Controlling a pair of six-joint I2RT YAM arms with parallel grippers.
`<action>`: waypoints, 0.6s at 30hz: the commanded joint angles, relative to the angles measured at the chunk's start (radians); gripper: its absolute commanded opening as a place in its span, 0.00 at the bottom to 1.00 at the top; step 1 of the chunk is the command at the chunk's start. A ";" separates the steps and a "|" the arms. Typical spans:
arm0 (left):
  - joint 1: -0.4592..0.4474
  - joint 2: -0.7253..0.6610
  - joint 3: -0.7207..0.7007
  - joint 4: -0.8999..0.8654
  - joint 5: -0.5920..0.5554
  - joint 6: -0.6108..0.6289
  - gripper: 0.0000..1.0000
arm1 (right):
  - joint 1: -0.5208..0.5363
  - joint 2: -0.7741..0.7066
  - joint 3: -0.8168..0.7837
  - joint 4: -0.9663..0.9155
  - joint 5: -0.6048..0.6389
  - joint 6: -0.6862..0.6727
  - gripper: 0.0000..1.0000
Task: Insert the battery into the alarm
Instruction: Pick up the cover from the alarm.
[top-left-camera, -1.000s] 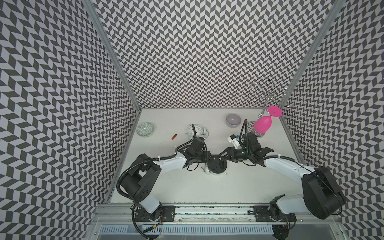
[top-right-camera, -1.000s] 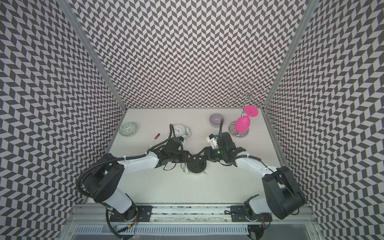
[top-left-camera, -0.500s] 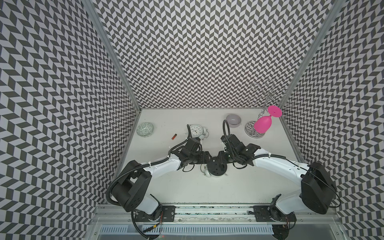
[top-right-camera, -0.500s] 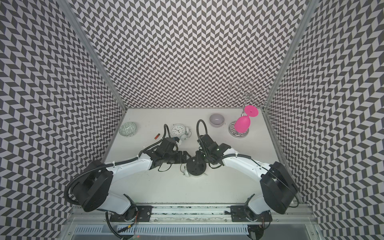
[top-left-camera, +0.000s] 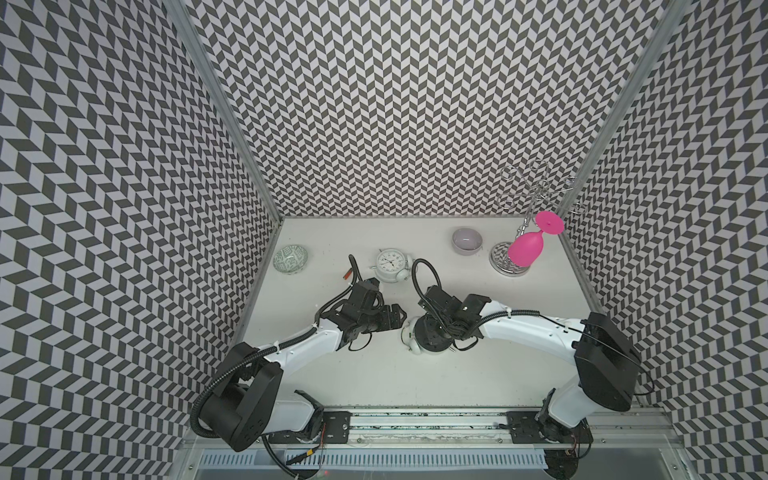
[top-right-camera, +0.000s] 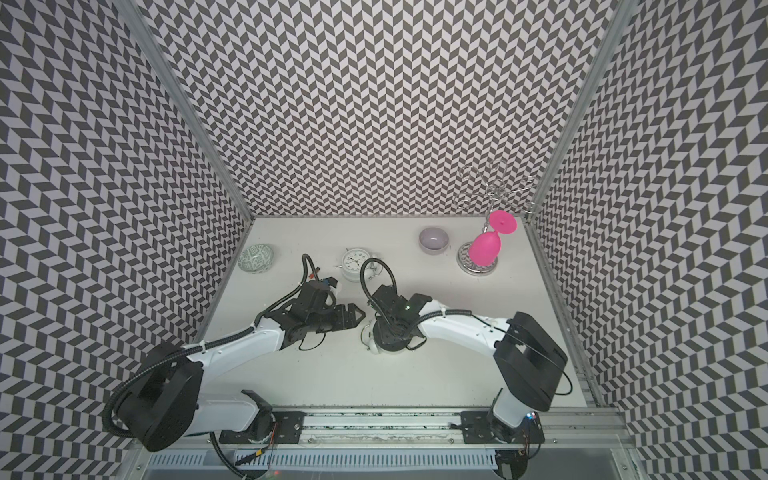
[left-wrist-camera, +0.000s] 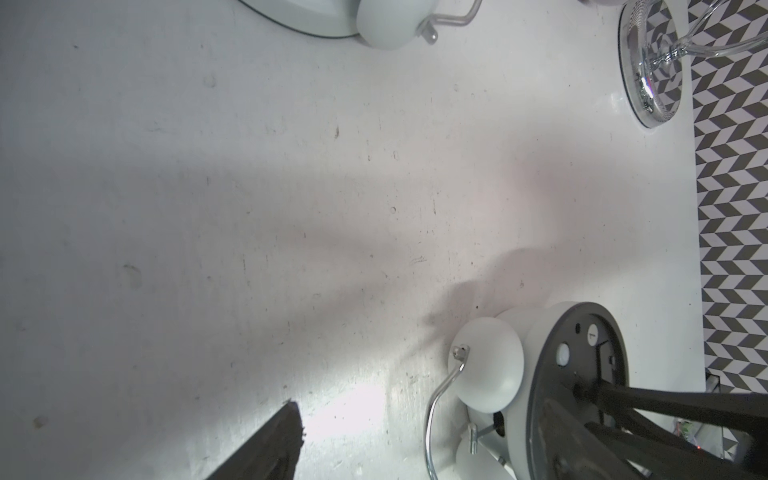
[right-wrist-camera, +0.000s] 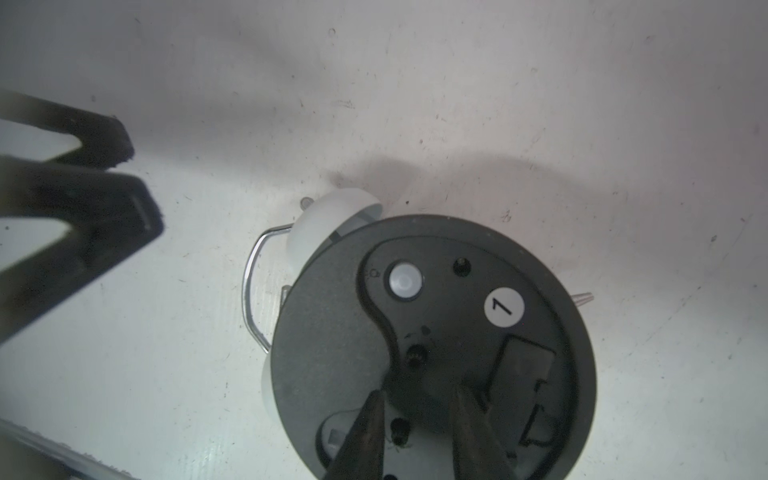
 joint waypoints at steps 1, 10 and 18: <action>0.006 -0.016 -0.013 0.021 -0.002 0.014 0.89 | 0.007 0.013 0.033 -0.023 0.052 0.015 0.30; 0.008 -0.003 -0.015 0.027 0.003 0.021 0.89 | 0.012 -0.062 0.025 0.036 0.080 0.041 0.33; 0.008 -0.003 -0.012 0.023 0.004 0.025 0.89 | 0.010 0.009 0.030 -0.021 0.096 0.054 0.30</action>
